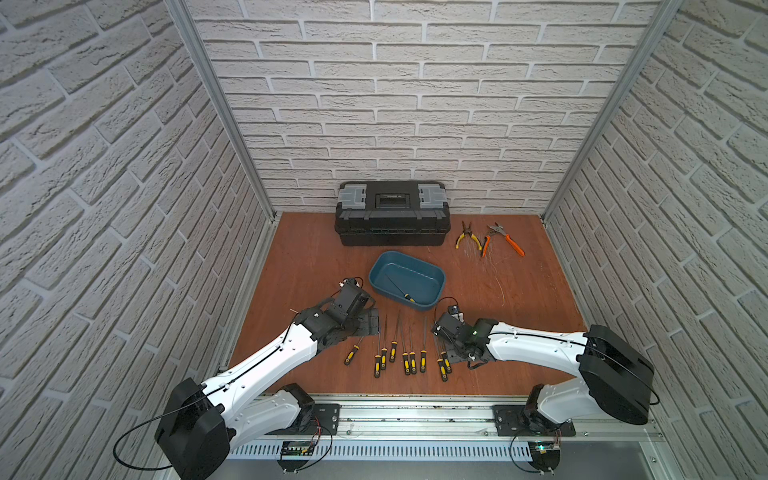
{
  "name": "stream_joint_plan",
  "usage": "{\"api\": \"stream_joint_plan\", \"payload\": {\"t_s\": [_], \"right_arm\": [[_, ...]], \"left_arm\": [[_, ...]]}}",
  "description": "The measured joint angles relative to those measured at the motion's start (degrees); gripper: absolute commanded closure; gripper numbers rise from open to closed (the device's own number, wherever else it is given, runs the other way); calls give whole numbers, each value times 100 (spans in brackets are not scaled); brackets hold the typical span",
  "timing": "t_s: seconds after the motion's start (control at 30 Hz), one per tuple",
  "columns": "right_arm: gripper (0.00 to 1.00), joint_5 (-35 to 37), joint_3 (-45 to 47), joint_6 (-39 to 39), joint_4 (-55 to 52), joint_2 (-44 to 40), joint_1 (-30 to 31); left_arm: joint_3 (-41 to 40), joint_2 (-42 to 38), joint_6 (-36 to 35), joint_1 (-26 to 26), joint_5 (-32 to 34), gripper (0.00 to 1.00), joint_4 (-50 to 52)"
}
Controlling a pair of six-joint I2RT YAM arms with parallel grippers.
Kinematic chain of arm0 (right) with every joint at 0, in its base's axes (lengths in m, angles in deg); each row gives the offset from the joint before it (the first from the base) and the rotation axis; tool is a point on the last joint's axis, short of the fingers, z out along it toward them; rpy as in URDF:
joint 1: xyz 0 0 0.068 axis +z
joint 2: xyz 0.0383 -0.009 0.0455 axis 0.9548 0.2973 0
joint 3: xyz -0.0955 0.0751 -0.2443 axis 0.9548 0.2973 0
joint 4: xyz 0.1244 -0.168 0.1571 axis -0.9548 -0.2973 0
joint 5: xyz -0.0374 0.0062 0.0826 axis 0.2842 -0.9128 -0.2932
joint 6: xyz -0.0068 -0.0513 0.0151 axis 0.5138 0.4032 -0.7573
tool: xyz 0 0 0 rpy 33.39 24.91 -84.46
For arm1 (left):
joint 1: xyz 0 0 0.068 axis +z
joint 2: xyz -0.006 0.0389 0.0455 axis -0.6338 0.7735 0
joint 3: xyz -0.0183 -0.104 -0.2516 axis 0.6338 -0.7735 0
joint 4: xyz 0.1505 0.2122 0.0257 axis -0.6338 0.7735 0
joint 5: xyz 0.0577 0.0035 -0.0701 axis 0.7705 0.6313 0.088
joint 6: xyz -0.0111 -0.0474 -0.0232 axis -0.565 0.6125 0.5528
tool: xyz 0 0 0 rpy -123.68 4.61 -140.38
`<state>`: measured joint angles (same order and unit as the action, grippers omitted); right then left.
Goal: Put the file tool into the storage box
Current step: Pick up the file tool from the center of the board.
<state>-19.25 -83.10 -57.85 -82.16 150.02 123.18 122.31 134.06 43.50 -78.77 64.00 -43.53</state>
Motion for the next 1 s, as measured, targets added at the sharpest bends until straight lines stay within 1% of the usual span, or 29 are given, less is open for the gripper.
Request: {"api": "stream_joint_plan", "payload": {"t_s": [0.27,0.43,0.57,0.73,1.0], "right_arm": [[62,2,24,131,-4,-170,0],[63,-2,24,142,57,2,0],[66,4,17,146,205,133,0],[78,9,2,144,372,199,0],[92,111,129,81,461,98,0]], "left_arm": [[2,74,-44,0,-2,2,2],[2,76,-46,0,2,2,15],[0,76,-48,0,2,2,31],[2,76,-50,0,20,2,83],[181,76,-87,-24,85,2,262]]}}
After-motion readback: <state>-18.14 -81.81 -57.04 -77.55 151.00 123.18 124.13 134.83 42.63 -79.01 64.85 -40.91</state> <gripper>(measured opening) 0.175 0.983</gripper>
